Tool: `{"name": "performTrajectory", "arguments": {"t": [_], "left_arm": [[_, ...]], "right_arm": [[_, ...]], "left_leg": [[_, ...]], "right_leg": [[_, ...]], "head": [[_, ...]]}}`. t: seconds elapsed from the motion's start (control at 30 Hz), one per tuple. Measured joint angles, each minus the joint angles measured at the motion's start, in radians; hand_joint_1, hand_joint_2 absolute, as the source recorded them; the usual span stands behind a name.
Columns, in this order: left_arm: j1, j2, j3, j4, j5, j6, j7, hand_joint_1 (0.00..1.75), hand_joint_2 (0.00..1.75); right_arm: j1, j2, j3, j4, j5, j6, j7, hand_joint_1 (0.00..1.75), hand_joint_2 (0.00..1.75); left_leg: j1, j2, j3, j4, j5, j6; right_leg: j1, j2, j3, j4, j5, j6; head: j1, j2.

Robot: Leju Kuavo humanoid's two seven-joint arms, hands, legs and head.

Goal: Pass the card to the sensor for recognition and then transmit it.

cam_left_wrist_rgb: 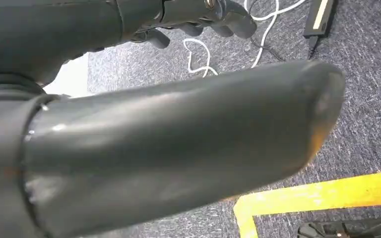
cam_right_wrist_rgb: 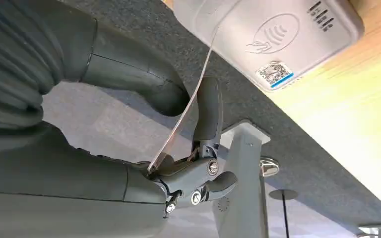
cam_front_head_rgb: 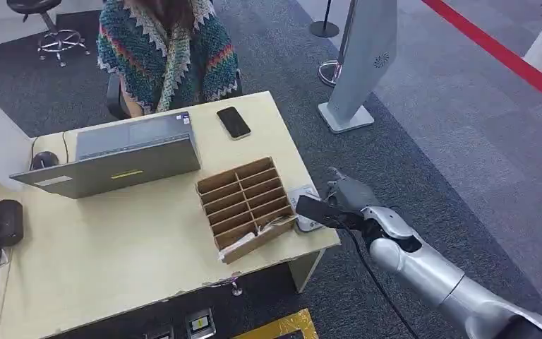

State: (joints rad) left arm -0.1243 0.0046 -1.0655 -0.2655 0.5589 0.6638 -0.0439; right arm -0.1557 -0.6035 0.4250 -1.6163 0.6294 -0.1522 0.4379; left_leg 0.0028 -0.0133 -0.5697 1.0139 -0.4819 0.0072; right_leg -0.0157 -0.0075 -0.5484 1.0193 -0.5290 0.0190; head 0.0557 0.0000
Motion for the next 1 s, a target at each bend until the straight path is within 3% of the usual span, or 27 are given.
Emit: {"name": "performTrajectory", "arguments": {"t": [0.43, 1.0], "left_arm": [[-0.016, 0.0, -0.02, 0.0, -0.018, -0.011, 0.017, 0.0, 0.0], [-0.015, 0.0, -0.036, 0.0, -0.021, -0.012, 0.027, 0.0, 0.0]], "right_arm": [[-0.018, 0.031, 0.027, 0.031, 0.017, -0.024, -0.039, 1.75, 1.75], [-0.056, 0.093, 0.087, 0.083, 0.014, 0.001, -0.077, 1.75, 1.75]], "left_leg": [[0.0, 0.0, 0.0, 0.0, 0.0, 0.0], [0.0, 0.0, 0.0, 0.0, 0.0, 0.0]], "right_leg": [[0.0, 0.0, 0.0, 0.0, 0.0, 0.0], [0.0, 0.0, 0.0, 0.0, 0.0, 0.0]], "head": [[0.0, 0.0], [0.0, 0.0]]}}
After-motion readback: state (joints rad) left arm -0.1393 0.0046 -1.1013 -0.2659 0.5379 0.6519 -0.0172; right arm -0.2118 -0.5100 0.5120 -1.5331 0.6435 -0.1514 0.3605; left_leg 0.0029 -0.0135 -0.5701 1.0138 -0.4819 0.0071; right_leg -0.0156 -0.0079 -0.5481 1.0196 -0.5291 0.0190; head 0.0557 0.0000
